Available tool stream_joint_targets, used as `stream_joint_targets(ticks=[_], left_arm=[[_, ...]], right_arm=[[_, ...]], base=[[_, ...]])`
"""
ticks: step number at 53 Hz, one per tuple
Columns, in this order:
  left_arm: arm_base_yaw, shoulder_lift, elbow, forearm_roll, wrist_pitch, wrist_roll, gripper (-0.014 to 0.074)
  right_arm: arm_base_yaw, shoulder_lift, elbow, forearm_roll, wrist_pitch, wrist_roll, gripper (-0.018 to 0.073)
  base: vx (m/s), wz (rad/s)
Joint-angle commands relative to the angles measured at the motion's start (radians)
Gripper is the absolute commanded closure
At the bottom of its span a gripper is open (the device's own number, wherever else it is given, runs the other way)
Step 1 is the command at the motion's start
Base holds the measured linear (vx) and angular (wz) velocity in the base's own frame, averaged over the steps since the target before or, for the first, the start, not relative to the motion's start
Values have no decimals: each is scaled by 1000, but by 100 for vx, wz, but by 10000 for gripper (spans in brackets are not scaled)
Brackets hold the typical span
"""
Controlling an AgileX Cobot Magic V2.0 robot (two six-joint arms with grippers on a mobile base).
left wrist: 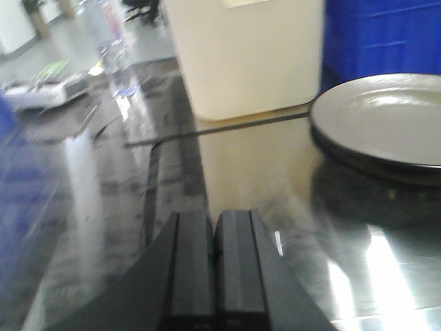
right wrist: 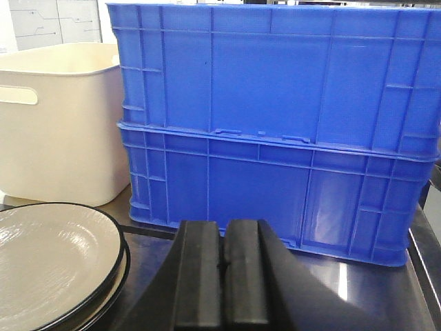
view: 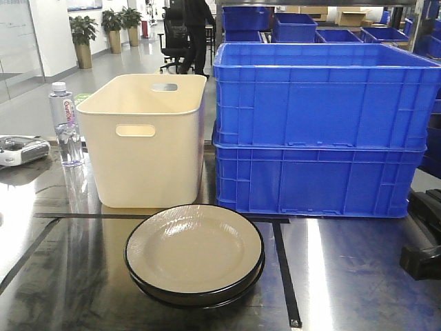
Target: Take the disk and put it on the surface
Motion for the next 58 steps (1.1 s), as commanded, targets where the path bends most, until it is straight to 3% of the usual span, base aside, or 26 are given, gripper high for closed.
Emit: stream_joint_targets(ticks=[1, 6, 10, 16, 21, 25, 31, 58], left_arm=[[-6, -12, 35, 177, -120, -292, 598], [-6, -75, 150, 351, -202, -507, 598], [-6, -143, 259, 407, -289, -559, 598], [-6, -270, 411, 383, -413, -522, 598], [-6, -377, 509, 305, -459, -450, 598], [-6, -436, 513, 281, -371, -397, 598], [-6, -480, 513, 285, -349, -320, 598], [-6, -477, 513, 285, -355, -318, 598]], right_arm=[[-2, -11, -31, -4, 15, 0, 572], [-2, -11, -31, -4, 15, 0, 572], [-2, -11, -31, -4, 15, 0, 572], [-2, -11, -31, -4, 15, 0, 572], [-2, -11, -31, -4, 15, 0, 572], [-2, -11, -31, -4, 15, 0, 572], [-2, -11, -31, -5, 18, 0, 572], [-2, -11, -31, -5, 18, 0, 572]], base=[[0, 0], [0, 0], [0, 0], [0, 0], [0, 0], [0, 0], [0, 0], [0, 0]])
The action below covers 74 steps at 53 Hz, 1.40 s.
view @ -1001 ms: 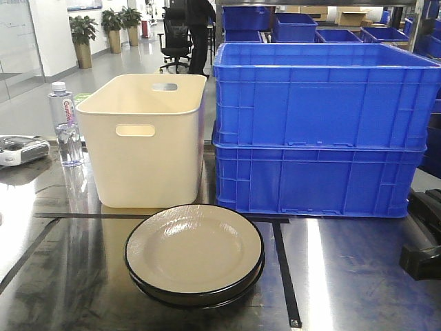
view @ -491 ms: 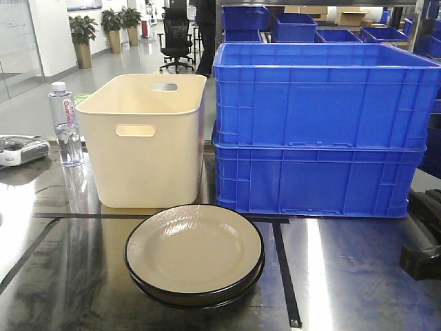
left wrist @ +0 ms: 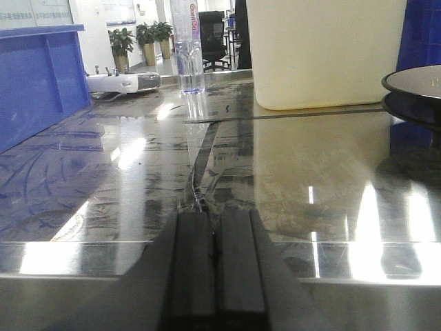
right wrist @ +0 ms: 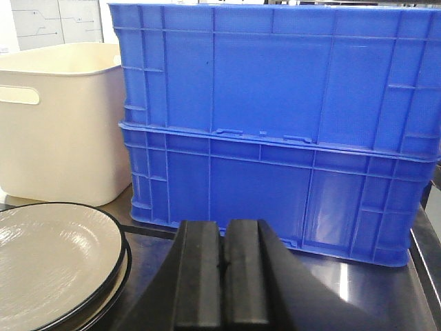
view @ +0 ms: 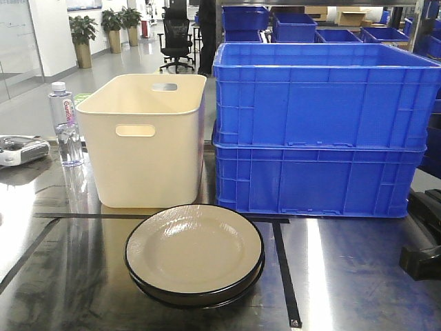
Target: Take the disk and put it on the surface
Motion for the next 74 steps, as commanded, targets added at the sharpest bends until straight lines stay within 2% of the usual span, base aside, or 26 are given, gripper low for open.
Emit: stream_joint_targets(ticks=[1, 28, 32, 35, 39, 42, 45, 46, 49, 52, 54, 59, 62, 74], left_arm=[[-6, -17, 13, -12, -82, -3, 598], [-6, -17, 13, -12, -82, -3, 598], [-6, -17, 13, -12, -82, -3, 598], [-6, -17, 13, -12, -82, -3, 598], [-6, -17, 13, -12, -82, -3, 598], [-6, -17, 13, -12, -82, -3, 598], [-6, -17, 13, -12, -82, -3, 598], [-6, -17, 13, -12, -82, -3, 598], [-6, -17, 13, -12, -82, -3, 598], [-6, -17, 13, -12, -82, -3, 598], [-6, -17, 13, -12, -82, -3, 598], [-6, -17, 13, -12, -77, -3, 598], [-6, -17, 13, -12, -77, -3, 598], [-6, -17, 13, -12, -76, -3, 598]], right_arm=[[-2, -11, -31, -5, 15, 0, 572], [-2, -9, -31, -6, 15, 0, 571], [-2, 1, -31, -46, 54, 35, 571], [-2, 8, -32, -188, 90, 126, 571], [-2, 9, -35, -514, 140, 400, 571], [-2, 9, -35, -800, 160, 713, 571], [-2, 9, -35, -1021, 173, 1019, 571], [-2, 9, -35, -1115, 178, 1094, 571], [-2, 9, -35, -1367, 206, 1402, 571], [-2, 9, -27, -1591, 240, 1647, 571], [-2, 7, -12, -1698, 241, 1753, 571], [-4, -56, 61, -1900, 228, 1908, 571], [-7, -119, 130, -1942, 195, 1921, 571], [-117, -459, 467, -1888, 4, 1835, 571]], base=[[0, 0], [0, 0], [0, 0], [0, 0], [0, 0], [0, 0], [0, 0], [0, 0], [0, 0], [0, 0], [0, 0], [0, 0], [0, 0], [0, 0]])
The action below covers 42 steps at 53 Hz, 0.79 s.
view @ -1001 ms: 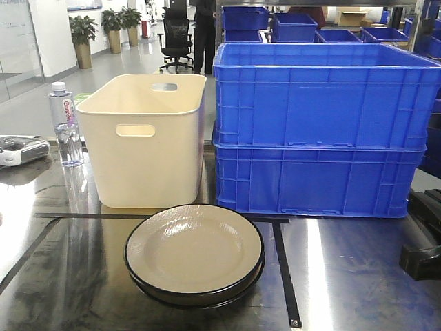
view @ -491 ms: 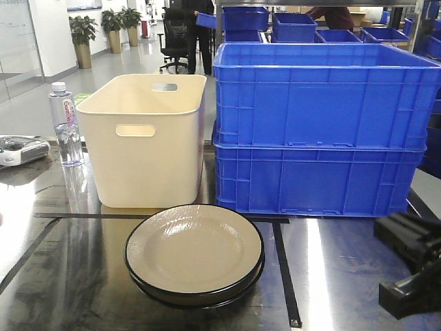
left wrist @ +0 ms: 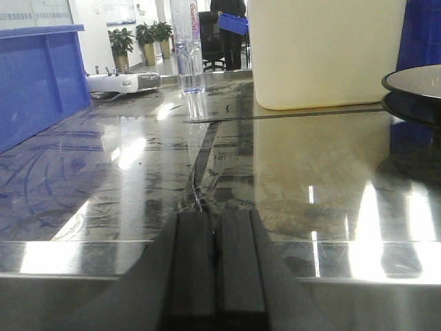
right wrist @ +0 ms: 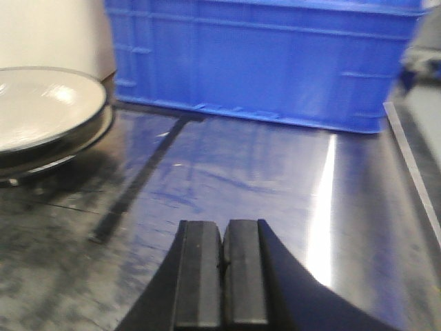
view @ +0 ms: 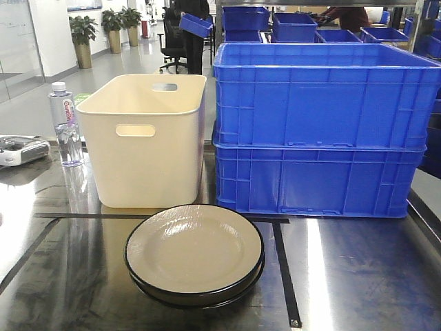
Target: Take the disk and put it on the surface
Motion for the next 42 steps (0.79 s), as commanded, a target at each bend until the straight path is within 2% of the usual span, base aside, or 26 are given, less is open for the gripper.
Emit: stream_joint_targets(ticks=[1, 7, 16, 20, 27, 42], left_arm=[[-6, -17, 13, -12, -77, -3, 598], [-6, -17, 13, -12, -77, -3, 598], [-6, -17, 13, -12, -77, -3, 598], [-6, -18, 13, -12, -76, -3, 598], [-6, -17, 13, -12, -76, -3, 598], [-6, -17, 13, -12, -76, -3, 598]], right_arm=[[-45, -140, 85, 7, -155, -37, 571], [-53, -330, 227, 7, -168, -38, 571], [-51, -541, 330, 7, -168, -31, 571], [-51, -529, 358, 7, -197, -31, 571], [-51, -526, 356, 7, -142, -31, 571], [-51, -526, 356, 7, -125, -31, 571]], base=[[0, 0], [0, 0], [0, 0], [0, 0], [0, 0], [0, 0]])
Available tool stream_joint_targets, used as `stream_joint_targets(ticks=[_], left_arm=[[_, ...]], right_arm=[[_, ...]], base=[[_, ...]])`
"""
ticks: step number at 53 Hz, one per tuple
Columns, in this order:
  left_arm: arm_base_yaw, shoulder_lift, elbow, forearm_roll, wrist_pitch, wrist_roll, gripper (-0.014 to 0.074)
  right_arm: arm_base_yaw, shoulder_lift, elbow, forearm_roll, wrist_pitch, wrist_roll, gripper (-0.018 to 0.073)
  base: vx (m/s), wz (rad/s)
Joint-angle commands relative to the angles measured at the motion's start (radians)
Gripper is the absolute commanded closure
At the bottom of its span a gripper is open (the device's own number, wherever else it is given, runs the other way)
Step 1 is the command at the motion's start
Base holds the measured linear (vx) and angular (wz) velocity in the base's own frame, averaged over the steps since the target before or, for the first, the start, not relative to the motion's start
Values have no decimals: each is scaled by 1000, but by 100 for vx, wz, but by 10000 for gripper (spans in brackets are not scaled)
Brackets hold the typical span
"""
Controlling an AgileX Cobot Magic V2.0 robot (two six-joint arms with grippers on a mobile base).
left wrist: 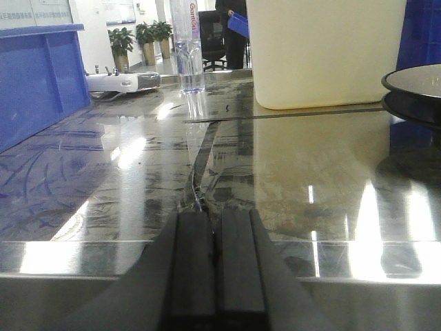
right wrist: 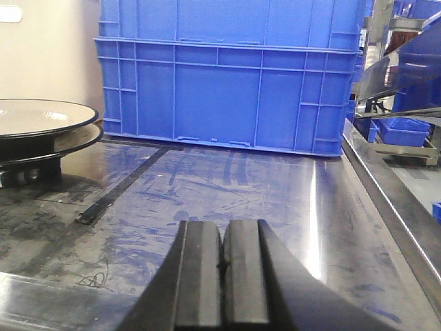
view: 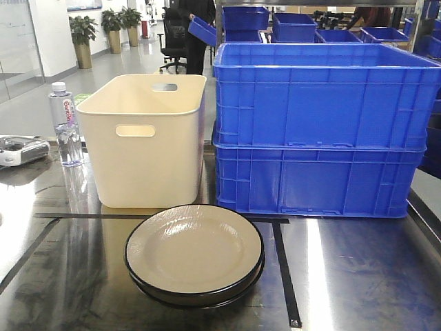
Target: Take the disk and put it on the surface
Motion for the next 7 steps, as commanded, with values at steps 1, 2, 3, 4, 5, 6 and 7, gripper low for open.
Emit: stream_joint_targets(ticks=[1, 2, 3, 4, 5, 6, 7], left_arm=[[-6, -17, 13, -12, -77, -3, 598], [-6, -17, 13, -12, -77, -3, 598], [-6, -17, 13, -12, -77, -3, 598], [-6, -17, 13, -12, -77, -3, 598], [-6, -17, 13, -12, -77, -3, 598], [-6, -17, 13, -12, -77, -3, 598], [-6, -17, 13, -12, -77, -3, 598]], right_arm=[[-6, -3, 20, -3, -74, -6, 571], [-6, -3, 20, -3, -74, -6, 571], [-6, -3, 20, -3, -74, -6, 571], [-6, -3, 20, -3, -74, -6, 571], [-6, -3, 20, -3, -74, -6, 571], [-6, -3, 20, -3, -74, -6, 571], [-6, -3, 20, -3, -74, -6, 571]], base=[[0, 0], [0, 0], [0, 0], [0, 0], [0, 0], [0, 0], [0, 0]])
